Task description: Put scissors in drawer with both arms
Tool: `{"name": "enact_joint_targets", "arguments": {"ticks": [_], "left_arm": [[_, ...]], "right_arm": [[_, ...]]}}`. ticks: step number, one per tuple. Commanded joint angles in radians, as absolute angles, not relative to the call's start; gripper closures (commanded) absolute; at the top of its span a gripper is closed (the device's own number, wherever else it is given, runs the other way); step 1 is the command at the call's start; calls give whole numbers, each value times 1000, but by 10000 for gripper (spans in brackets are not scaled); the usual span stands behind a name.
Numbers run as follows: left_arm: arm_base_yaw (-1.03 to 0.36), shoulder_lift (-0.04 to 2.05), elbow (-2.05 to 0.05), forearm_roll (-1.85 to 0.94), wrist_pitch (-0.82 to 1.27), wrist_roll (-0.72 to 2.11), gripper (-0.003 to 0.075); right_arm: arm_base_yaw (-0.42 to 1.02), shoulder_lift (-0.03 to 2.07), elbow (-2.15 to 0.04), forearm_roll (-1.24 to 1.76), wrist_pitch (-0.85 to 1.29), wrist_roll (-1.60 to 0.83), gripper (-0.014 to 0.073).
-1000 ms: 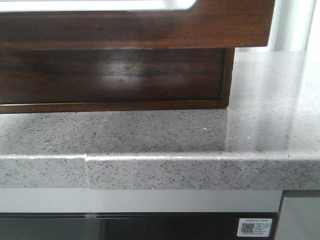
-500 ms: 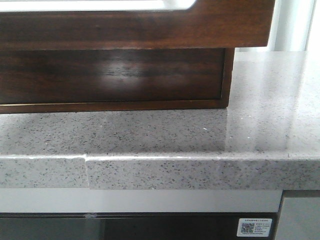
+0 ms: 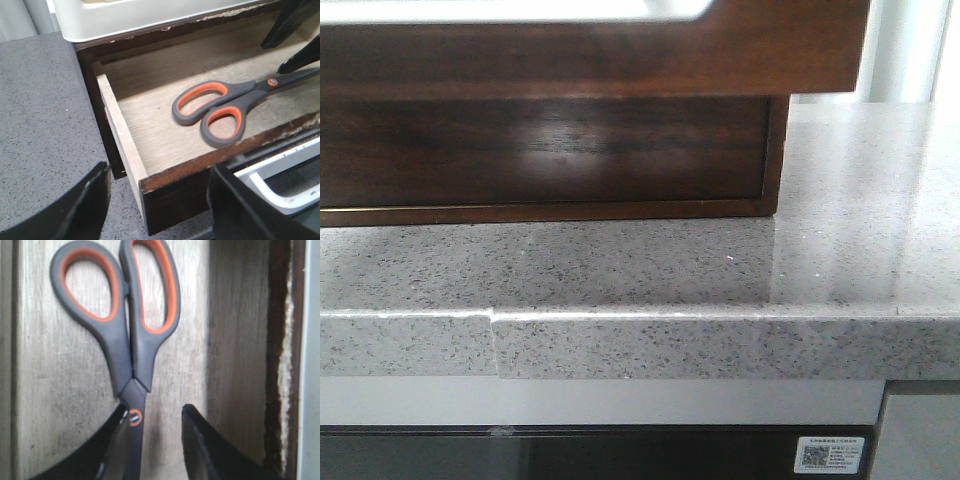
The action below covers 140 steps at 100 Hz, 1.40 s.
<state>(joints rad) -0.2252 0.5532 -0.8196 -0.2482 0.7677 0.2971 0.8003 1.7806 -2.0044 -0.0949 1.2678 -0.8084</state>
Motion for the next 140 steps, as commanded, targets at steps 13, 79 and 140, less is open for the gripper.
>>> {"name": "enact_joint_targets", "arguments": {"ticks": [13, 79, 140], "left_arm": [[-233, 560, -845, -272, 692, 284, 313], [-233, 560, -845, -272, 692, 284, 313], [-233, 560, -845, -272, 692, 284, 314]], "right_arm": [[802, 1659, -2033, -119, 1310, -738, 351], [285, 1136, -1597, 35, 1166, -261, 351], [81, 762, -816, 229, 696, -227, 351]]}}
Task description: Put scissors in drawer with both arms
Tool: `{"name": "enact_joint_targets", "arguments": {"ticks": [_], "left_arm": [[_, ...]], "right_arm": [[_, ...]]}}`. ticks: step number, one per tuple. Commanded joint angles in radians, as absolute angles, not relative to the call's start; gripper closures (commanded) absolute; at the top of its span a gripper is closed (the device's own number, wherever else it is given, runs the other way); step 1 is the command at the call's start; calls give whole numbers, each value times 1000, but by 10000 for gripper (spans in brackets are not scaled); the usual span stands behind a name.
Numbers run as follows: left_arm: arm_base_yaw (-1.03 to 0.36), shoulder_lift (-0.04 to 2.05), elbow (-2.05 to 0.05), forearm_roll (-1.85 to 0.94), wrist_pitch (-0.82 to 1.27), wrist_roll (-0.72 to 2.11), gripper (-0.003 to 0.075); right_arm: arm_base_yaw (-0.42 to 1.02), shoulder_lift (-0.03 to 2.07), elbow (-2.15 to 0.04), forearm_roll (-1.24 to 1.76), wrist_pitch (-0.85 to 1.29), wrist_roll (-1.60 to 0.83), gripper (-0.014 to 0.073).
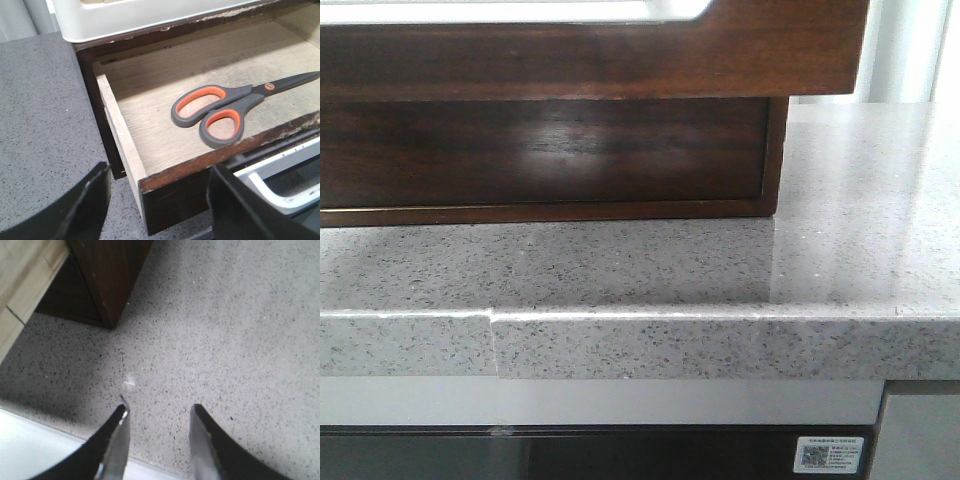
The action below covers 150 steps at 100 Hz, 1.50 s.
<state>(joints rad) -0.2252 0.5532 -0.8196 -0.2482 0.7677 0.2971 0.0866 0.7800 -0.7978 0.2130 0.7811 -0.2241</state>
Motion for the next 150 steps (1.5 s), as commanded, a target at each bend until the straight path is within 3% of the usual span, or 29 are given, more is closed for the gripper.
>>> {"name": "enact_joint_targets", "arguments": {"ticks": [1, 16, 41, 52, 111, 134, 150], "left_arm": [[-233, 560, -845, -272, 692, 284, 314], [-233, 560, -845, -272, 692, 284, 350], [-233, 560, -845, -272, 692, 284, 632], [-233, 560, -845, -272, 692, 284, 743], [-214, 491, -803, -256, 657, 289, 741], [-79, 205, -521, -197, 520, 287, 741], [-58, 90, -263, -201, 269, 277, 741]], "right_arm": [[81, 763, -816, 229, 696, -227, 351], [81, 763, -816, 228, 692, -229, 385], [81, 763, -816, 228, 692, -229, 655], [81, 763, -816, 228, 679, -229, 662], [81, 763, -816, 228, 678, -229, 662], [81, 763, -816, 228, 677, -229, 662], [81, 763, -816, 228, 677, -229, 662]]}}
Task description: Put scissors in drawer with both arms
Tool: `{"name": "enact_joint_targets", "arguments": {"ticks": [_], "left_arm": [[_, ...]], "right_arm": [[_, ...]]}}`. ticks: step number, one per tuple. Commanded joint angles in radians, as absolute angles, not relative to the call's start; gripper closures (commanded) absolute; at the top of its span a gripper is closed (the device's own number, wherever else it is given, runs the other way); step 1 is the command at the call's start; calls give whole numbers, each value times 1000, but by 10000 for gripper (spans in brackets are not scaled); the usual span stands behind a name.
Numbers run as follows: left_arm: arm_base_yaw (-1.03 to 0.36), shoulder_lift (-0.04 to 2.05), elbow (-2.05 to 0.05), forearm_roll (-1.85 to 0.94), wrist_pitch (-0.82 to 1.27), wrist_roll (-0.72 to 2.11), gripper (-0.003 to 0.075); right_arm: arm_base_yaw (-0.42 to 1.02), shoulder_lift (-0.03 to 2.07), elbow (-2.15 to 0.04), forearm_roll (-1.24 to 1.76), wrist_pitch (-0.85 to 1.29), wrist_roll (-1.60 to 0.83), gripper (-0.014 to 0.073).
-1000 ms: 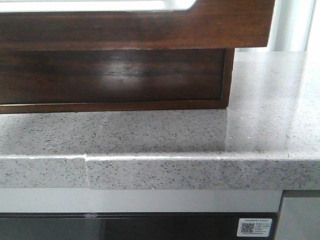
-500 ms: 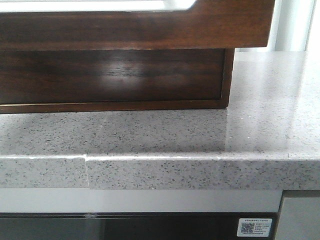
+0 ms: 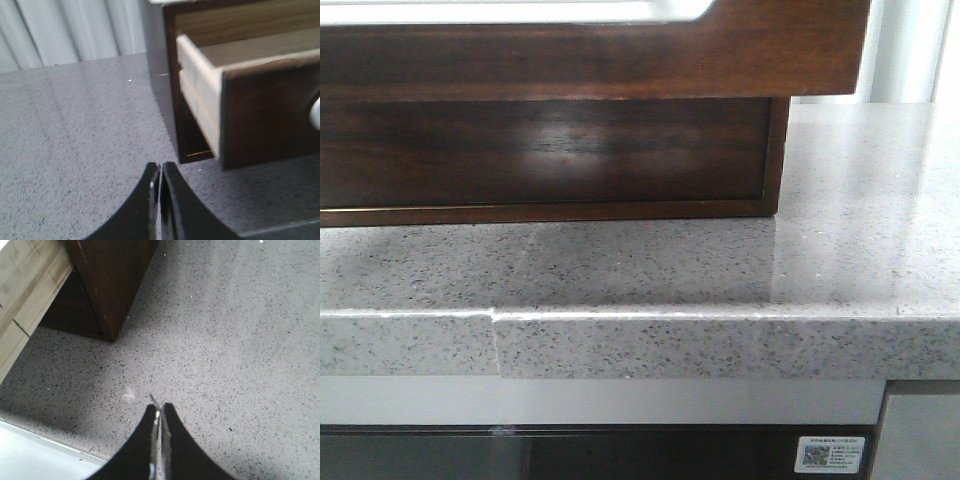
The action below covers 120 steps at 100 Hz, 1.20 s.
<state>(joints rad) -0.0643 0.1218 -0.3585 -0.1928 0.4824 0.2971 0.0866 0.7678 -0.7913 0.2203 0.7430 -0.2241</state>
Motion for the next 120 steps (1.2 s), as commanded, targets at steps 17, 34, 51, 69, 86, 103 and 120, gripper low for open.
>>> {"name": "enact_joint_targets", "arguments": {"ticks": [17, 34, 51, 69, 86, 103, 120], "left_arm": [[-57, -21, -71, -139, 76, 147, 741], [-57, -36, 22, -20, -30, 27, 741], [-62, -36, 30, -72, -31, 27, 741], [-62, -36, 30, -72, -31, 27, 741], [-62, -36, 30, -72, -31, 27, 741], [-62, -36, 30, -72, -31, 27, 741], [-62, -36, 30, -72, -31, 27, 741]], "right_arm": [[81, 763, -816, 228, 677, -229, 662], [81, 763, -816, 228, 676, -229, 662], [81, 763, -816, 228, 676, -229, 662], [81, 763, -816, 228, 676, -229, 662], [81, 763, -816, 228, 676, -229, 662], [81, 763, -816, 228, 676, -229, 662], [77, 705, -788, 221, 659, -231, 662]]}}
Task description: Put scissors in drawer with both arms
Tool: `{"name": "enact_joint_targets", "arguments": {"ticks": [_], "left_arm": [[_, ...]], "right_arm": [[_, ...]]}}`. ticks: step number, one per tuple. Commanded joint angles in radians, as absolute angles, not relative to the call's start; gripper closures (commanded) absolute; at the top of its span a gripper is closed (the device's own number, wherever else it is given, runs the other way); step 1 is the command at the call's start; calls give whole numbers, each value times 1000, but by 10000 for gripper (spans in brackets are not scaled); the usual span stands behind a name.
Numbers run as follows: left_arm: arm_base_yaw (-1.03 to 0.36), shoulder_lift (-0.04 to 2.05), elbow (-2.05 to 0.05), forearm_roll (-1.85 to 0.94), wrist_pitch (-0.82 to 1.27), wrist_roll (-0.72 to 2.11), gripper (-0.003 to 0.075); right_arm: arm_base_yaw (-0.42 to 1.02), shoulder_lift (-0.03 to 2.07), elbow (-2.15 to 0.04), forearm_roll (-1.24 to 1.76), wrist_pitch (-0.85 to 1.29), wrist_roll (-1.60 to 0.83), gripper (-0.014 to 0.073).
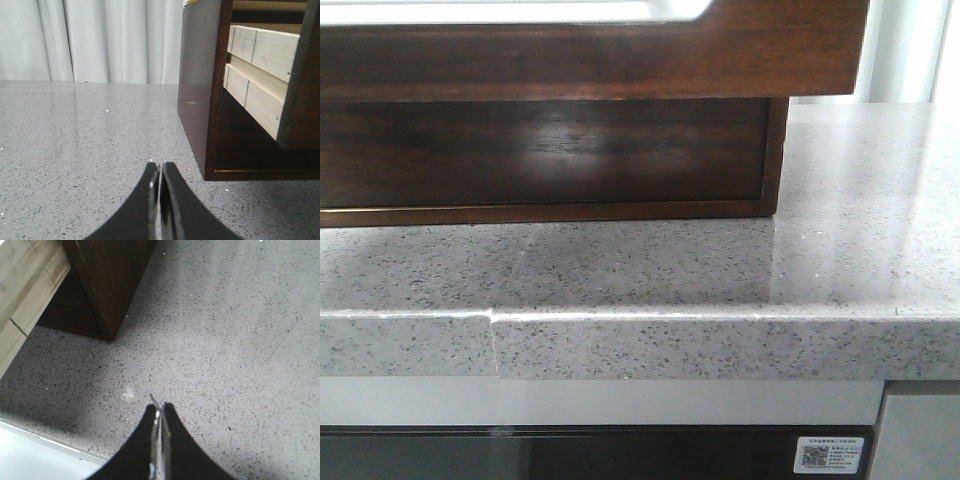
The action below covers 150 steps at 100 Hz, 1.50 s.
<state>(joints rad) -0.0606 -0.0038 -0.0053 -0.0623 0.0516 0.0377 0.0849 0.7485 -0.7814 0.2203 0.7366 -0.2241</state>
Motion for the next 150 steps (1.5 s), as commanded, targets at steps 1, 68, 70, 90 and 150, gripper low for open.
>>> {"name": "enact_joint_targets", "arguments": {"ticks": [1, 68, 70, 90, 150], "left_arm": [[-62, -36, 30, -72, -31, 27, 741], [-62, -36, 30, -72, -31, 27, 741], [-62, -36, 30, -72, -31, 27, 741], [-62, -36, 30, -72, -31, 27, 741], [-62, -36, 30, -72, -31, 27, 741]], "right_arm": [[77, 693, -784, 212, 651, -231, 662], [18, -20, 9, 195, -44, -231, 662], [18, -26, 22, 195, -64, -231, 662], [18, -31, 26, 192, -59, -231, 662], [18, -31, 26, -144, -86, 87, 662]]}}
